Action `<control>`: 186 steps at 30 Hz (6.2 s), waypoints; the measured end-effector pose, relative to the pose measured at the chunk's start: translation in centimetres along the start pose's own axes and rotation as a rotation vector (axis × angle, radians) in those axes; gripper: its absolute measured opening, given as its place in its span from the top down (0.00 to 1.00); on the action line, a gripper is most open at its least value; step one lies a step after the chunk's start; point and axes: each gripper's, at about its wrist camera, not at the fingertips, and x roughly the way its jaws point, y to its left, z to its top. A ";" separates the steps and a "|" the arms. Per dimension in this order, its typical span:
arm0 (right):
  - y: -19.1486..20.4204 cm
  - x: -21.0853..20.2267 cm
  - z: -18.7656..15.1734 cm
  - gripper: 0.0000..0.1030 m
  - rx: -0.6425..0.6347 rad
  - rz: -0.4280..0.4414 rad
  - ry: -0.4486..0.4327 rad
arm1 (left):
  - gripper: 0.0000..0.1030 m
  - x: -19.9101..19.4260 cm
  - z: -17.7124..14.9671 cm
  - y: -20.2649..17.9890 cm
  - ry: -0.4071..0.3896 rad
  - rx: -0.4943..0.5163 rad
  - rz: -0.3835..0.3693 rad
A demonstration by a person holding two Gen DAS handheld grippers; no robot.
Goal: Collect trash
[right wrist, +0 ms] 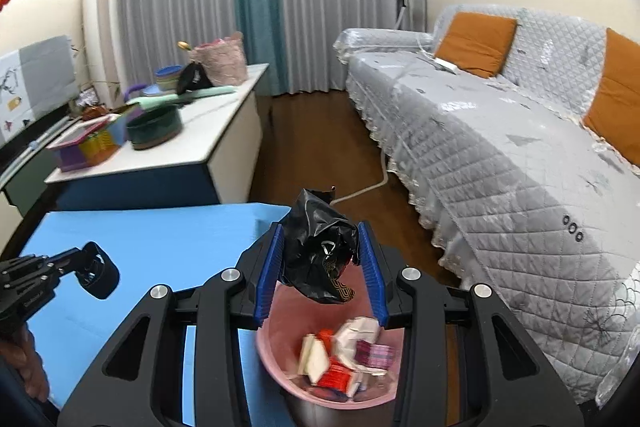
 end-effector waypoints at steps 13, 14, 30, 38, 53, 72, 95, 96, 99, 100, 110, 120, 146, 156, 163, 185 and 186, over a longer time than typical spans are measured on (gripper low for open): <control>-4.7 1.8 -0.5 0.62 0.069 -0.035 0.033 | 0.97 3.8 1.3 -7.9 0.021 0.085 -0.094; -4.7 1.9 -0.5 0.62 0.071 -0.036 0.034 | 0.97 4.1 1.5 -8.5 0.022 0.092 -0.101; -5.3 3.0 -0.6 0.62 0.083 -0.036 0.047 | 0.96 8.0 2.7 -14.2 0.068 0.165 -0.163; -5.9 3.9 -0.9 0.36 0.098 -0.062 0.079 | 0.83 9.2 2.6 -15.0 0.109 0.180 -0.178; -3.7 0.9 -0.1 0.33 0.103 -0.067 0.004 | 0.79 4.2 2.7 -10.4 0.038 0.132 -0.137; 9.5 -9.0 -5.9 0.30 0.027 0.032 -0.049 | 0.51 -10.4 -3.4 1.4 -0.107 0.026 0.016; 15.3 -11.7 -12.8 0.06 -0.072 0.002 -0.020 | 0.08 -15.0 -12.1 6.1 -0.106 -0.115 0.220; 15.3 -11.4 -12.8 0.05 -0.070 0.001 -0.017 | 0.08 -15.1 -12.2 6.2 -0.108 -0.118 0.222; 15.3 -11.0 -12.8 0.05 -0.066 0.000 -0.004 | 0.08 -14.9 -12.1 6.2 -0.105 -0.119 0.226; 15.3 -10.9 -12.9 0.05 -0.067 -0.001 -0.004 | 0.08 -14.8 -12.2 6.2 -0.101 -0.120 0.227; 15.5 -10.7 -13.1 0.05 -0.079 0.003 -0.005 | 0.08 -14.6 -12.2 6.3 -0.090 -0.137 0.220; 15.5 -10.9 -13.1 0.05 -0.078 0.002 -0.012 | 0.08 -14.4 -12.1 6.2 -0.087 -0.133 0.217; 16.1 -10.9 -13.0 0.05 -0.081 0.004 -0.010 | 0.08 -14.0 -12.2 5.6 -0.078 -0.123 0.210; 16.0 -10.9 -13.0 0.05 -0.080 0.003 -0.010 | 0.08 -14.0 -12.2 5.6 -0.077 -0.123 0.211; 16.0 -10.8 -13.0 0.05 -0.081 0.004 -0.010 | 0.08 -13.7 -12.2 5.4 -0.070 -0.116 0.209; 16.0 -10.8 -13.0 0.05 -0.081 0.003 -0.010 | 0.08 -13.6 -12.5 5.3 -0.052 -0.129 0.217; 16.0 -10.8 -12.9 0.05 -0.081 0.003 -0.010 | 0.08 -13.6 -12.5 5.3 -0.052 -0.129 0.218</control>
